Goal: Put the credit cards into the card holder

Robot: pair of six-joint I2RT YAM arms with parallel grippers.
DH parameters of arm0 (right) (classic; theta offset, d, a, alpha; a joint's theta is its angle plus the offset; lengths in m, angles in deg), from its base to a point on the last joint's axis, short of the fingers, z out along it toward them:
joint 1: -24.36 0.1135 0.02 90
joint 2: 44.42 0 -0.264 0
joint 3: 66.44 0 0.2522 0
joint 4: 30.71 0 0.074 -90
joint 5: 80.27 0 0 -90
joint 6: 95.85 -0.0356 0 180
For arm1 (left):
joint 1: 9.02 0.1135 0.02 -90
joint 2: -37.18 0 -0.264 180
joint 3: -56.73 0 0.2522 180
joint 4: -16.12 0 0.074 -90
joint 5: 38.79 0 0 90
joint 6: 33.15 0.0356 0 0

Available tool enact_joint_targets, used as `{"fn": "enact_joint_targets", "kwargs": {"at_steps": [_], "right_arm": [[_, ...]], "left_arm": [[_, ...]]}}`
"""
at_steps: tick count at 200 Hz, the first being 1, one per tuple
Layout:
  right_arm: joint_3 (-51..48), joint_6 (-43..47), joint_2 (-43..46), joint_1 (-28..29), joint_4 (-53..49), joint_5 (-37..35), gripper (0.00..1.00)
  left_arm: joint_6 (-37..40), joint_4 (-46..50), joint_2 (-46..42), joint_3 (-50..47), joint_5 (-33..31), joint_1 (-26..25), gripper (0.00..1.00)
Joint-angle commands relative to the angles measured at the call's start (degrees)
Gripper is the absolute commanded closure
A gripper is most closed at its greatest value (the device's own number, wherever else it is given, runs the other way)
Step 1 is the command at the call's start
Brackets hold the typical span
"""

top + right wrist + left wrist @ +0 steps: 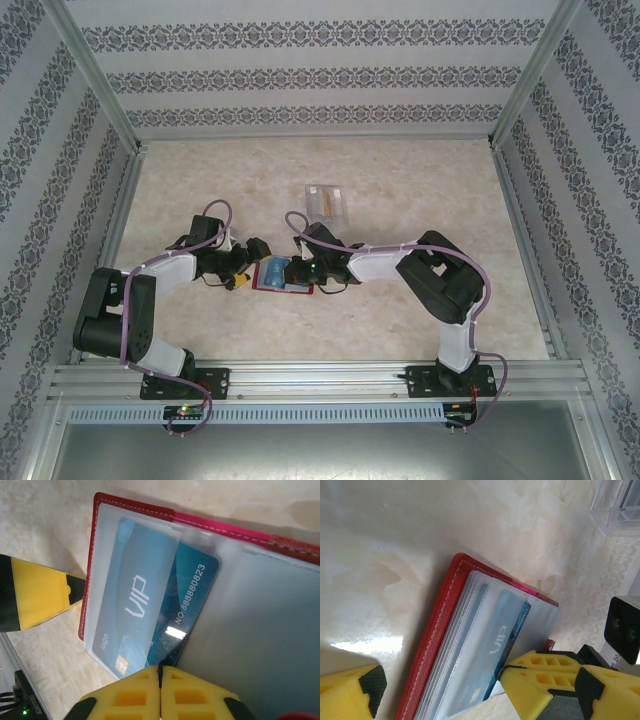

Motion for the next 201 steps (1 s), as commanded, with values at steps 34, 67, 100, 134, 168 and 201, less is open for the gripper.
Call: {"fn": "enact_joint_targets", "kwargs": {"at_steps": [34,67,100,134,168,201], "right_arm": [[2.42,0.65,4.06,0.61,-7.11,-4.44,0.76],[4.19,0.35,1.39,0.7,-7.75,-6.4,0.73],[5.18,0.01,-0.62,0.81,-8.15,-7.35,0.69],[5.2,-0.22,-1.12,0.8,-7.53,-7.21,0.66],[6.33,-0.14,-2.34,0.83,-7.31,-6.58,0.71],[7.03,0.29,-3.15,0.79,-7.05,-5.71,0.79]], "left_arm": [[1.82,-3.1,5.22,-1.61,-0.88,-0.36,0.01],[1.52,-4.42,6.96,-1.29,0.23,-0.39,0.0],[1.41,-4.94,7.19,-1.25,0.6,-0.3,0.01],[1.1,-5.47,7.63,-1.39,1.13,-0.4,0.01],[0.71,-5.93,7.55,-1.88,1.41,-0.4,0.0],[-0.57,-6.63,8.23,-2.19,1.64,-0.4,0.0]]}}
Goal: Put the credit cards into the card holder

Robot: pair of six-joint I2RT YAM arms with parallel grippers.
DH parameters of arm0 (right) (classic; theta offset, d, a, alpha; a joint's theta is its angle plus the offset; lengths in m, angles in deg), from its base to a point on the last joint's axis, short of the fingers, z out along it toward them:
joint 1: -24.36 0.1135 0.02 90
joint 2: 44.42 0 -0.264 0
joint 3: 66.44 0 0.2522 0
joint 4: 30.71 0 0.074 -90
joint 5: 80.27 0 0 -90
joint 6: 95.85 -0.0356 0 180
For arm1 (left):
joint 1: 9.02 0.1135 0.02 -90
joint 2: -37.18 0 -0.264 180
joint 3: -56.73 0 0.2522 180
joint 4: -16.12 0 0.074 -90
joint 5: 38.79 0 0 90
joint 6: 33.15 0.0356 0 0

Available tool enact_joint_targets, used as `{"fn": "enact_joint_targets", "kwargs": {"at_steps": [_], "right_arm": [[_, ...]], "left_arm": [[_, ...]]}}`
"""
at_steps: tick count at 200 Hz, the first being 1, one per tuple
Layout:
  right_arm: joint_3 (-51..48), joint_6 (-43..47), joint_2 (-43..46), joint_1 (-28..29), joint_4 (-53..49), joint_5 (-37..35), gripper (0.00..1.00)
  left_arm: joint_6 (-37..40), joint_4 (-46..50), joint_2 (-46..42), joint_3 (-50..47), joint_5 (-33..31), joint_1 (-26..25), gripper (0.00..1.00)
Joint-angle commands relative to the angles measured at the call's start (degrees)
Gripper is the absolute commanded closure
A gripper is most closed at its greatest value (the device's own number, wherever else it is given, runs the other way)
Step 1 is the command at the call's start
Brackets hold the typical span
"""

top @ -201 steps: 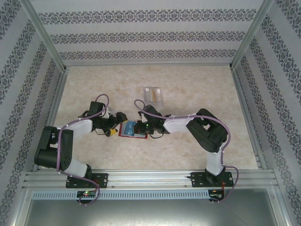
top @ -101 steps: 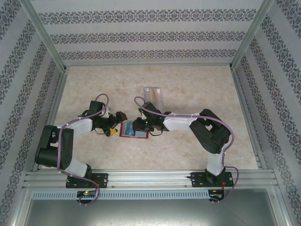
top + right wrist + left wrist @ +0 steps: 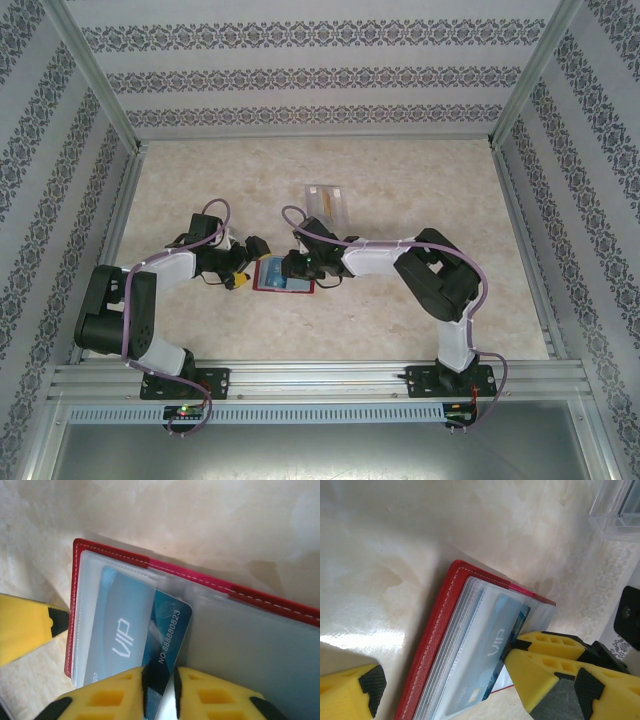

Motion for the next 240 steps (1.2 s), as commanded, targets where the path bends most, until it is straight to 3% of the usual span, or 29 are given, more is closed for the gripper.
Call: {"fn": "enact_joint_targets", "kwargs": {"at_steps": [1,149,240], "right_arm": [[1.34,0.32,-1.3,0.7,-0.53,0.0,0.8],[4.37,0.28,-3.28,1.83,2.36,1.57,0.79],[3.8,-4.35,-3.59,2.88,9.18,2.29,0.74]], "left_arm": [[0.69,-7.09,6.86,-3.11,0.24,-1.12,0.01],[-3.5,-11.94,10.16,-2.35,2.85,-3.49,0.01],[-11.01,-20.66,13.5,-3.32,2.51,-8.86,0.01]]}}
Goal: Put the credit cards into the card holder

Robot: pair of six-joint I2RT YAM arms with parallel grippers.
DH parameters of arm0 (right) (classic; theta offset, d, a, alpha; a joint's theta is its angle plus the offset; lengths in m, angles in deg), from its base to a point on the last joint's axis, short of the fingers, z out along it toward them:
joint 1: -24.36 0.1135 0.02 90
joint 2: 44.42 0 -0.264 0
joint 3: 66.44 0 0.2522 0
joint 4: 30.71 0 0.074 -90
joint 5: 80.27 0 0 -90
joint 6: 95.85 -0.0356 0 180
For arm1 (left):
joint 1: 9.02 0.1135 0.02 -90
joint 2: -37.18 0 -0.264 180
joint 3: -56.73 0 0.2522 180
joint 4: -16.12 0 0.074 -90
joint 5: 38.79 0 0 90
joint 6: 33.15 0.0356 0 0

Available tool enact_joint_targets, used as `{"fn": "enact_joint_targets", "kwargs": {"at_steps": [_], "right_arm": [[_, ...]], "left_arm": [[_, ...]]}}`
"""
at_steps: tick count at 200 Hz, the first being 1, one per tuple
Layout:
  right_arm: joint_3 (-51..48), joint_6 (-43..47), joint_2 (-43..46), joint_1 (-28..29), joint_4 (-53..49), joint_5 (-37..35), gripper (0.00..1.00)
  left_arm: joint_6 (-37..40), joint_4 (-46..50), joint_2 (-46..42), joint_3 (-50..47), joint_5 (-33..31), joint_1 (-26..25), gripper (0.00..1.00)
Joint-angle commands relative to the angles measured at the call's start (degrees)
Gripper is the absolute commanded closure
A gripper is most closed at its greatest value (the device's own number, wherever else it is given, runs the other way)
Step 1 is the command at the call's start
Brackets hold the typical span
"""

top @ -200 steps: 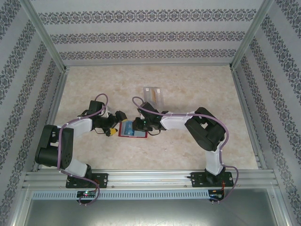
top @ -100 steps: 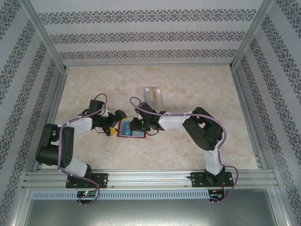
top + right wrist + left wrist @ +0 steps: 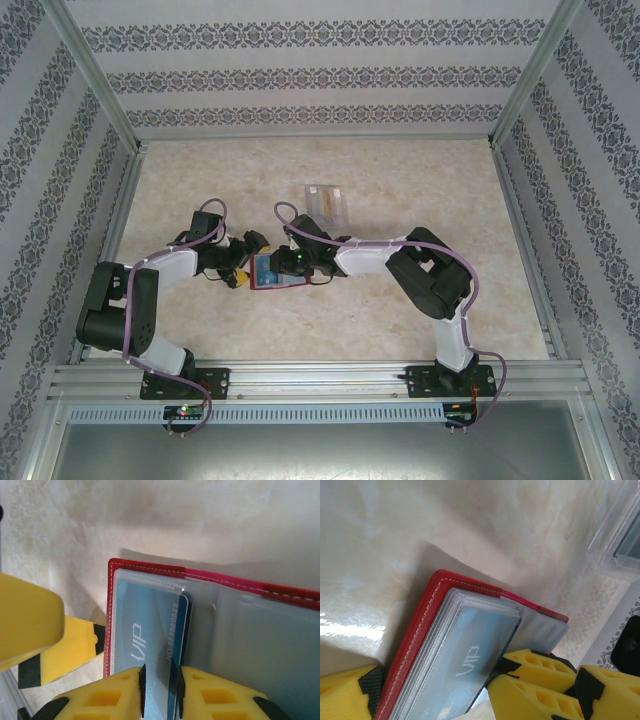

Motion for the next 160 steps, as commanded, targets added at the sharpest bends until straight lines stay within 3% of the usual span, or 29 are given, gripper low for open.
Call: {"fn": "enact_joint_targets", "kwargs": {"at_steps": [1,45,81,131,160], "right_arm": [[0.76,-1.68,-0.9,1.47,3.3,1.35,0.74],[-1.16,-2.74,-0.93,1.66,3.95,-0.1,0.73],[-3.06,0.68,1.49,0.42,1.48,-0.36,0.7],[-6.88,7.48,9.44,-3.18,-4.57,-0.52,0.61],[-7.46,11.54,14.01,-3.45,-11.82,-6.76,0.59]], "left_arm": [[-0.26,-18.13,11.93,-4.09,4.51,-7.92,0.01],[-0.97,-17.73,11.03,-3.41,4.93,-7.95,0.01],[1.58,-11.69,8.51,-1.86,3.14,-7.75,0.01],[5.93,0.04,4.01,1.36,-3.69,-7.77,0.01],[8.89,6.7,0.21,2.63,-9.16,-7.78,0.01]]}}
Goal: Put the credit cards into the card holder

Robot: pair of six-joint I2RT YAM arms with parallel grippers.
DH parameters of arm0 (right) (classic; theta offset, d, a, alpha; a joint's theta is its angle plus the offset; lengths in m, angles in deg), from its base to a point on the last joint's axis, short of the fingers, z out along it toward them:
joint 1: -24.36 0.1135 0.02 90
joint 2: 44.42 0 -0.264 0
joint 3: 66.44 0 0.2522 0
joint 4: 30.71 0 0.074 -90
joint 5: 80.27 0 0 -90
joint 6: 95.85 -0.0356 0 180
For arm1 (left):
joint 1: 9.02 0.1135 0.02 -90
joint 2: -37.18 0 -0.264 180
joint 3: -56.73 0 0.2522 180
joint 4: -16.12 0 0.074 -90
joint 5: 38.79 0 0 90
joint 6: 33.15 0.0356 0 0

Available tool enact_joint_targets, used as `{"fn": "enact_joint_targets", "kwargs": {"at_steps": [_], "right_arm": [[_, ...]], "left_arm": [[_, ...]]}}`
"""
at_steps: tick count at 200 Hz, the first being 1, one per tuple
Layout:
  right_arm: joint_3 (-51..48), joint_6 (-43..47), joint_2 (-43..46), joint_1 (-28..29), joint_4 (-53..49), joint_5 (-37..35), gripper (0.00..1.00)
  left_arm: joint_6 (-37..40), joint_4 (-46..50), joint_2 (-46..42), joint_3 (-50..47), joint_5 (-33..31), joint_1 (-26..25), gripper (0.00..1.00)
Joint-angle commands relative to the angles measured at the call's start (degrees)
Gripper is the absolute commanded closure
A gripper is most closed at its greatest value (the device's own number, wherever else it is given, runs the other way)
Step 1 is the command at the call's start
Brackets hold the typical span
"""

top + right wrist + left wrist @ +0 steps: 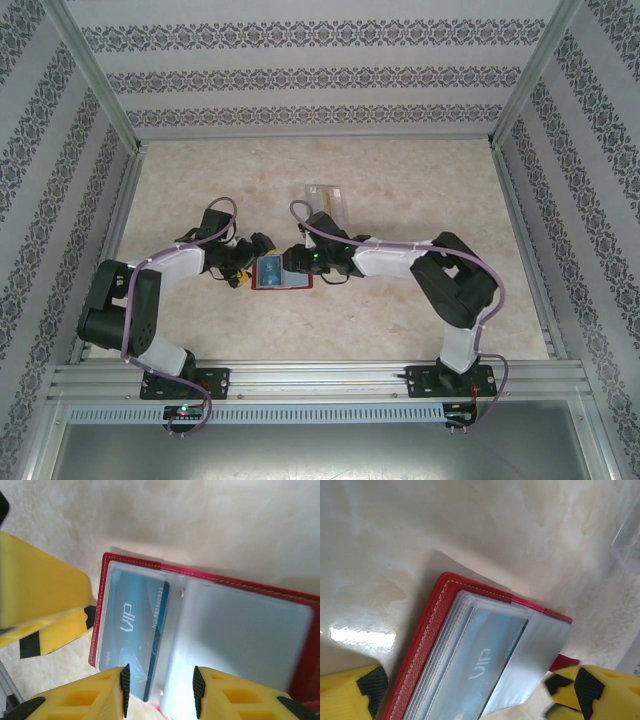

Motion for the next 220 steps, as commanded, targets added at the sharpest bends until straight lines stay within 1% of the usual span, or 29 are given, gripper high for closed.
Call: {"fn": "enact_joint_targets", "kwargs": {"at_steps": [1,7,20,30,49,80,133,156,183,203,220], "right_arm": [[-0.58,5.5,4.38,-0.15,-7.66,-5.66,0.59],[0.0,6.29,4.8,0.09,-10.13,-8.05,0.57],[1.95,7.1,4.88,1.0,-16.01,-14.61,0.52],[3.31,7.46,4.41,1.83,-19.34,-18.92,0.5],[5.45,7.53,2.82,2.72,-22.73,-22.64,0.47],[9.29,7.74,-1.38,3.52,-25.32,-23.77,0.46],[12.5,7.43,-5.8,3.63,-25.55,-22.84,0.45],[11.7,6.96,-5.46,3.61,-25.24,-24.32,0.49],[9.56,6.55,-2.96,3.28,-23.99,-23.78,0.6],[8.55,7.18,-0.93,3.28,-24.11,-24.7,0.6],[7.97,6.94,0.08,2.95,-24.58,-24.98,0.6]], "left_arm": [[5.23,1.02,0.96,-0.65,-1.51,-3.45,0.01],[5.5,1.99,-0.09,-0.73,-2.76,-3.46,0.01],[6.8,3.94,-1.82,-0.69,-4.57,-3.41,0.01],[7.88,5.39,-2.78,-0.54,-5.36,-3.46,0.01],[9.15,7.63,-3.7,-0.33,-7.96,-3.41,0.01],[9.08,8.96,-3.36,-1.08,-10.58,-3.13,0.01],[8.67,4.35,-1.0,-3.0,-7.41,-3.14,0.0],[8.55,2.43,-0.49,-4.03,-7.08,-3.12,0.03],[8.14,1.78,0.52,-4.35,-6.7,-3.13,0.06],[7.26,-0.95,1.44,-5.51,-5.9,-3.11,0.07],[7.08,-0.84,2.0,-5.27,-5.62,-3.11,0.08]]}}
